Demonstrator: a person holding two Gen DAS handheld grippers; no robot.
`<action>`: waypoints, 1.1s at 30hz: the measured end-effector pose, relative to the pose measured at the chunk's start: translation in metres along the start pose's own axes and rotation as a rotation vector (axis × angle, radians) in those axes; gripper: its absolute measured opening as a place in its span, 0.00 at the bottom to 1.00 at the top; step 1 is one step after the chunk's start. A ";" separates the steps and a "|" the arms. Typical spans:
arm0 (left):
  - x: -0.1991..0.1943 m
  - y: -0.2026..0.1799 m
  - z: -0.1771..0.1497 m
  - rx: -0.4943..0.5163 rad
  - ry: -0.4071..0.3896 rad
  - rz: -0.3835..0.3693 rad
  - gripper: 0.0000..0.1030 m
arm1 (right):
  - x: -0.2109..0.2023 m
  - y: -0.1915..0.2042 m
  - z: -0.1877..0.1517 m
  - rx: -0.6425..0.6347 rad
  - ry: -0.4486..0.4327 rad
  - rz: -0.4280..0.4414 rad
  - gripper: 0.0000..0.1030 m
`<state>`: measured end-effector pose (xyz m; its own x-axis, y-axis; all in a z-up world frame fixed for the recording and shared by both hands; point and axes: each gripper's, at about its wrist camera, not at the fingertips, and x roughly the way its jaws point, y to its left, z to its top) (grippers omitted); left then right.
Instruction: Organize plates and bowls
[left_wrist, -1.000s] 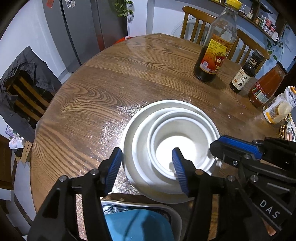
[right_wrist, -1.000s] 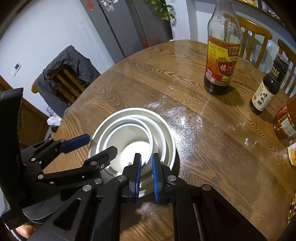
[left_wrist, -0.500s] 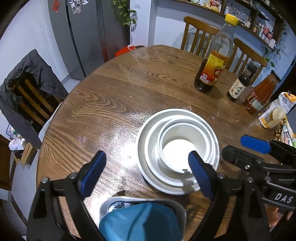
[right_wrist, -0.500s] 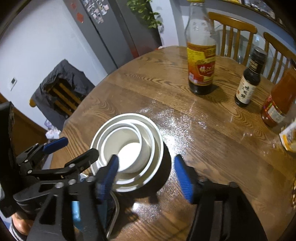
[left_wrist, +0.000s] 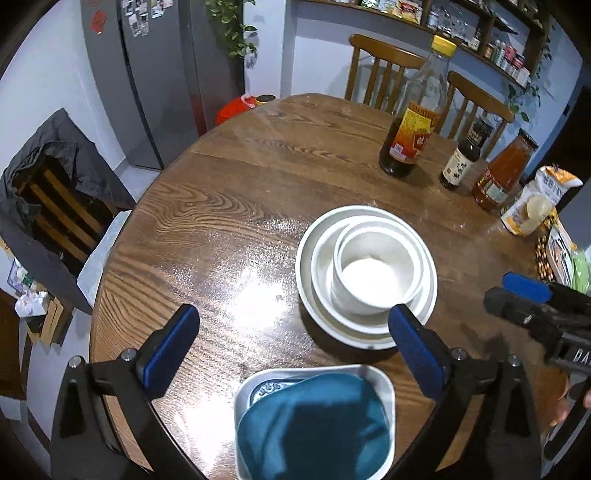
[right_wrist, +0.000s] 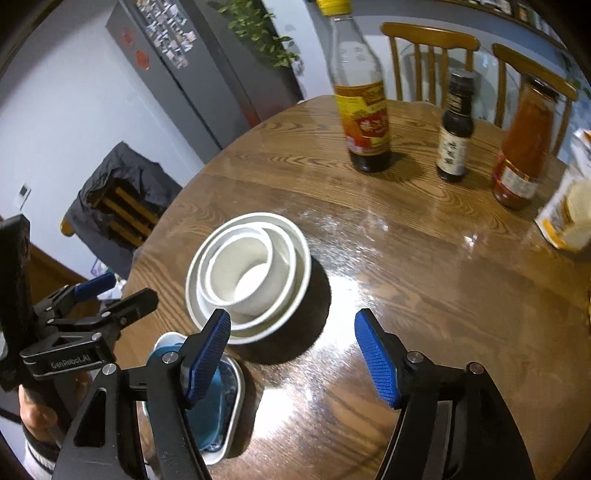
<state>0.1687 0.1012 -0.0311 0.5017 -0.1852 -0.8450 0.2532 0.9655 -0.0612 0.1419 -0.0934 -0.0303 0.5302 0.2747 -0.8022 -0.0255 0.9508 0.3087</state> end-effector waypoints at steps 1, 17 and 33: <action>0.001 0.001 0.000 0.000 0.004 -0.001 0.99 | -0.002 -0.003 -0.001 0.012 -0.003 -0.009 0.68; 0.029 0.010 0.017 0.037 0.066 -0.111 0.99 | -0.006 -0.017 -0.005 0.130 -0.043 -0.112 0.68; 0.055 0.054 0.023 -0.040 0.181 -0.163 0.96 | 0.032 -0.011 -0.015 0.250 -0.019 -0.105 0.68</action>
<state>0.2289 0.1390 -0.0687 0.3001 -0.3067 -0.9033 0.2837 0.9328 -0.2224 0.1464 -0.0930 -0.0674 0.5344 0.1712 -0.8277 0.2399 0.9083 0.3427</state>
